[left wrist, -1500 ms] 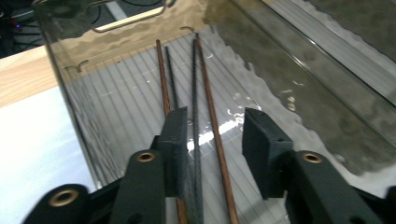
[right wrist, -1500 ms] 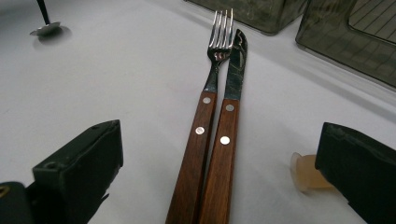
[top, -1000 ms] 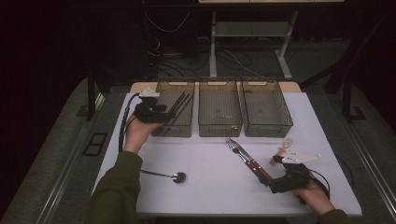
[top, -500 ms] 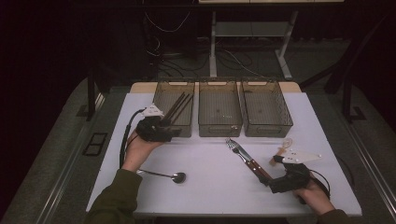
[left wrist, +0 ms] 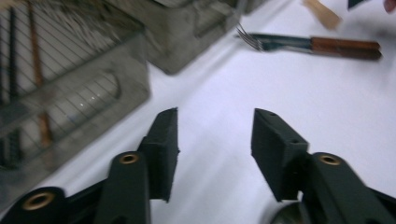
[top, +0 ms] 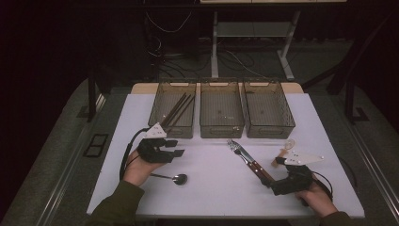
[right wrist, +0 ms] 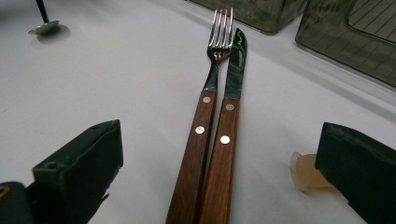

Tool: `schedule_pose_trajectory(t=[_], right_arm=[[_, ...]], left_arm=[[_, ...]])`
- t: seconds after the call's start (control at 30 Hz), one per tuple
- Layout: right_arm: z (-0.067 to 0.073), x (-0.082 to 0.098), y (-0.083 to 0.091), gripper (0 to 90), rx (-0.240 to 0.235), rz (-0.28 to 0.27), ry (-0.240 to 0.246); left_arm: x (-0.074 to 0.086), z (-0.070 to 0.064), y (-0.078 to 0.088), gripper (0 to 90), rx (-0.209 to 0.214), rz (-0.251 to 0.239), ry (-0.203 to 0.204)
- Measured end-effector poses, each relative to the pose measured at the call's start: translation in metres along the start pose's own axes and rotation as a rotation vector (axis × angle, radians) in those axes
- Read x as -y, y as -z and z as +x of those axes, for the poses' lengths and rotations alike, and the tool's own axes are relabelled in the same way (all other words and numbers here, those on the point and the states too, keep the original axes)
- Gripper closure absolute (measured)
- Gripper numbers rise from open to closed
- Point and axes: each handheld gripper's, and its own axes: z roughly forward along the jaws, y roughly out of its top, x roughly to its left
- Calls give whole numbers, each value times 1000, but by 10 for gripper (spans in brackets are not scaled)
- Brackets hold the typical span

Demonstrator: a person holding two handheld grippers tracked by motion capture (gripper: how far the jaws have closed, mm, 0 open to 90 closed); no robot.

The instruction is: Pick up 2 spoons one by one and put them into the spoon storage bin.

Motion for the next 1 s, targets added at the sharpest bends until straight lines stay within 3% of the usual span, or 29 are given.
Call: schedule_pose_trajectory(t=[0.2,0.37,0.47,0.53,0.63,0.8,0.83,0.87,0.9,1.0], right_arm=[[0,0,1,11,0,0,-2],[0,0,0,11,1,1,-2],[0,0,1,11,2,0,-3],[0,0,1,11,3,-1,-4],[0,0,1,11,4,1,-3],[0,0,0,11,5,7,-7],[0,0,0,11,6,5,-7],[0,0,0,11,7,3,-6],[0,0,1,11,8,3,-5],[0,0,0,11,7,5,-5]], left_arm=[[10,-20,1,778,52,57,-42],[18,-35,0,879,108,103,-73],[23,-41,1,890,130,111,-87],[27,-46,2,891,150,114,-74],[34,-53,1,891,174,146,-81],[43,-61,-3,891,178,217,-109],[44,-61,-5,891,176,230,-130],[45,-62,-6,891,170,237,-116],[44,-60,-8,891,170,243,-132],[45,-58,-12,891,167,257,-125]])
